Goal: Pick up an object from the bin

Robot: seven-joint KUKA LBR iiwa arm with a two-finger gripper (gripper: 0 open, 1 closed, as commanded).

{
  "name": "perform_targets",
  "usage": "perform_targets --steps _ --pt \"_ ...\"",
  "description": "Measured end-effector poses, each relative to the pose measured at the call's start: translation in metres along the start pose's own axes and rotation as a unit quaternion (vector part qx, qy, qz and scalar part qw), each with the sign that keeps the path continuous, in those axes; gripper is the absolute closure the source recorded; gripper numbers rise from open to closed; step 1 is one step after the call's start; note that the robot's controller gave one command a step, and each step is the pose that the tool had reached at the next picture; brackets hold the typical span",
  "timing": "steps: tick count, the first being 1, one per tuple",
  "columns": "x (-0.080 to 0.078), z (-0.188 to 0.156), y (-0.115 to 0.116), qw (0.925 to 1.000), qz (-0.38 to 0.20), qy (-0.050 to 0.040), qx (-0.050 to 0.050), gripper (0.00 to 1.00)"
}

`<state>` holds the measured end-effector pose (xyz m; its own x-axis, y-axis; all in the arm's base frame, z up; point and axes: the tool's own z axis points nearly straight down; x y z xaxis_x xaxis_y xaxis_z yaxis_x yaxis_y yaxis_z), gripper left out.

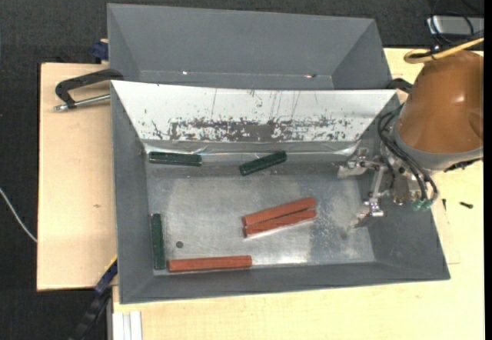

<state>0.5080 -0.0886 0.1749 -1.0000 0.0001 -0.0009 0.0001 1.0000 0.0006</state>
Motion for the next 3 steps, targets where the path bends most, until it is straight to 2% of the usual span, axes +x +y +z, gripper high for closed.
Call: perform_targets --steps 1,2,3 --pt "-0.053 0.081 0.070 0.9987 -0.051 -0.0030 0.000 1.00" --pt "-0.053 0.081 0.070 0.9987 -0.051 -0.0030 0.000 1.00" --pt "-0.069 -0.110 0.065 0.9984 -0.056 -0.0081 0.001 1.00"
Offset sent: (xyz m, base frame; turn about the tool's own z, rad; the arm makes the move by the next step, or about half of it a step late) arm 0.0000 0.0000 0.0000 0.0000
